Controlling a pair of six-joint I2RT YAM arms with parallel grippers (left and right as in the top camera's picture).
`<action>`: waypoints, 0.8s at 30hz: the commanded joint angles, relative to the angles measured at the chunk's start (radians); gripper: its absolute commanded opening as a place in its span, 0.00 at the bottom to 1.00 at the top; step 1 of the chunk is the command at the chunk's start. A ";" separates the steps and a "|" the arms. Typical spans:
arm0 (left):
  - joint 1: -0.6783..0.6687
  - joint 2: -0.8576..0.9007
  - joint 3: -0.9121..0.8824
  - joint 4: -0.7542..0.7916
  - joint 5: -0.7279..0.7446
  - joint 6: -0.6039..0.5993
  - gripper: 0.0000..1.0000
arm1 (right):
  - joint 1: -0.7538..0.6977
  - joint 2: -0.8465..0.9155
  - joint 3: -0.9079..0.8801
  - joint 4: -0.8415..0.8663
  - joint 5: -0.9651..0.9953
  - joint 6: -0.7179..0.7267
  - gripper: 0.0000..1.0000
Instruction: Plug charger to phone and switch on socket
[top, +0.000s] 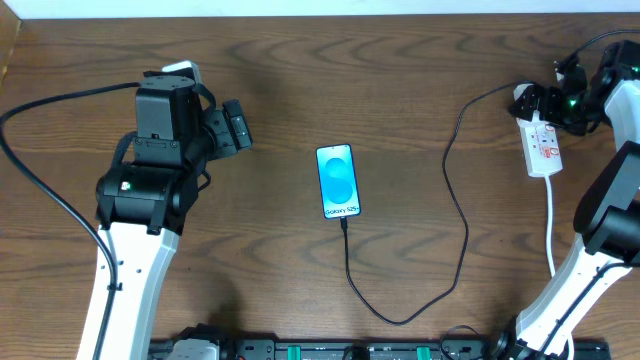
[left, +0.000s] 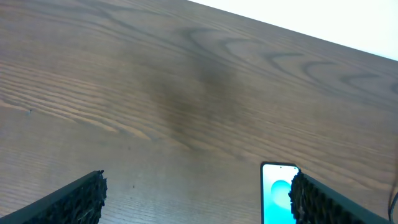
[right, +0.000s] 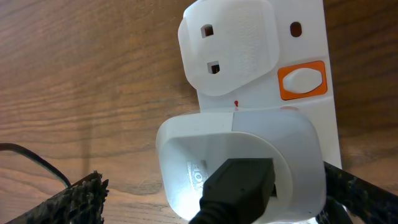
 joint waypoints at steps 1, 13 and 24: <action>0.000 0.000 0.016 0.000 -0.013 0.009 0.93 | 0.024 0.041 -0.032 -0.060 0.031 0.023 0.99; 0.000 0.000 0.016 0.000 -0.013 0.009 0.93 | 0.014 0.041 -0.005 -0.061 0.064 0.023 0.99; 0.000 0.000 0.016 0.000 -0.013 0.009 0.94 | 0.014 0.041 -0.005 -0.057 0.000 -0.016 0.99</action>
